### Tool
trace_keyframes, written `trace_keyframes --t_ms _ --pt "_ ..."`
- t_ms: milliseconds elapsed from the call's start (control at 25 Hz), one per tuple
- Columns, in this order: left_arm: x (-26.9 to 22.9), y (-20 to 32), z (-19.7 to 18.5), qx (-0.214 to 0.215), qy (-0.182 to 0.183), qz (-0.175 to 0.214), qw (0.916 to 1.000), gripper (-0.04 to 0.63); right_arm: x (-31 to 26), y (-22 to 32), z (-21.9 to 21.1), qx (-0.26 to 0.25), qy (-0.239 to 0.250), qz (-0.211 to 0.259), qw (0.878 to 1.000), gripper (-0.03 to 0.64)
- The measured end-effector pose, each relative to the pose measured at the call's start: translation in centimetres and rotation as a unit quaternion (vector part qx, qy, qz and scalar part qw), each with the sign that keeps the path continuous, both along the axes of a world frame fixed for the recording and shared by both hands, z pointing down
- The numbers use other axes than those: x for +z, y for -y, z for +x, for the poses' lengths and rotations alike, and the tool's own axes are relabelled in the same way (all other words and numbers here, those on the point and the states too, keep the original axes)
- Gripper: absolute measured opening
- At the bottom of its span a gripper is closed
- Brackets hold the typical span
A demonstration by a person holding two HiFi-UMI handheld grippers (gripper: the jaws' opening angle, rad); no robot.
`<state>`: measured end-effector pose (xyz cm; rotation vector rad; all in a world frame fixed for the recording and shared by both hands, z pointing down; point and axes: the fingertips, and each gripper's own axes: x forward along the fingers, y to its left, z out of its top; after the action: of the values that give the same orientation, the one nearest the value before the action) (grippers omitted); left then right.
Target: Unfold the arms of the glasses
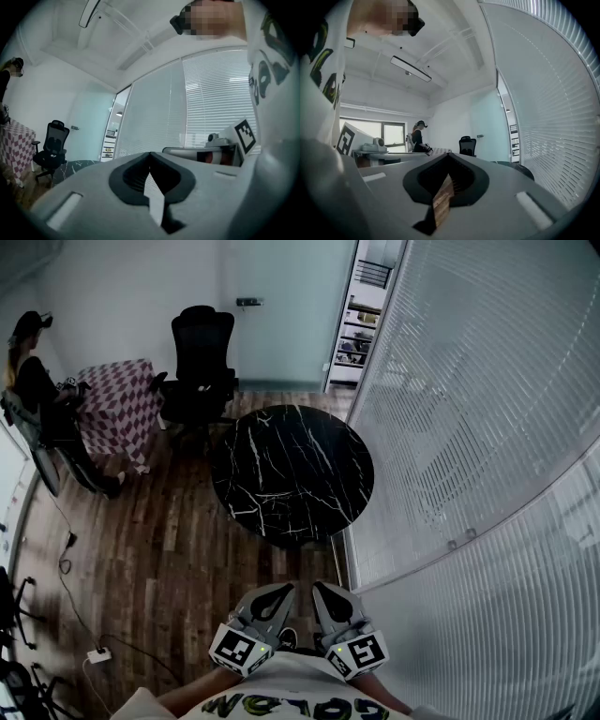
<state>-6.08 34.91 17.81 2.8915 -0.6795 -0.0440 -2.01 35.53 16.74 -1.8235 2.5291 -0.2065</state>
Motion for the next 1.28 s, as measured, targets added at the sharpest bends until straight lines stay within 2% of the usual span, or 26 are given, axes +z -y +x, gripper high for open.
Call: trace_keyframes --t_ms 440,720,1280 --pt "0.2 -0.4 2.4 -0.003 -0.004 -0.012 0.9999 0.003 -0.9 -0.8 2.2 -0.006 0.017 0.016 1.000 0.002" --pt "0.3 -1.1 4.2 -0.005 -0.013 -0.013 0.9998 0.003 -0.4 -1.5 4.0 -0.004 0.011 0.012 1.000 0.002" --pt "2.3 0.9 4.7 -0.026 -0.004 -0.028 0.9992 0.003 1.5 0.6 4.6 -0.018 0.010 -0.001 1.000 0.002"
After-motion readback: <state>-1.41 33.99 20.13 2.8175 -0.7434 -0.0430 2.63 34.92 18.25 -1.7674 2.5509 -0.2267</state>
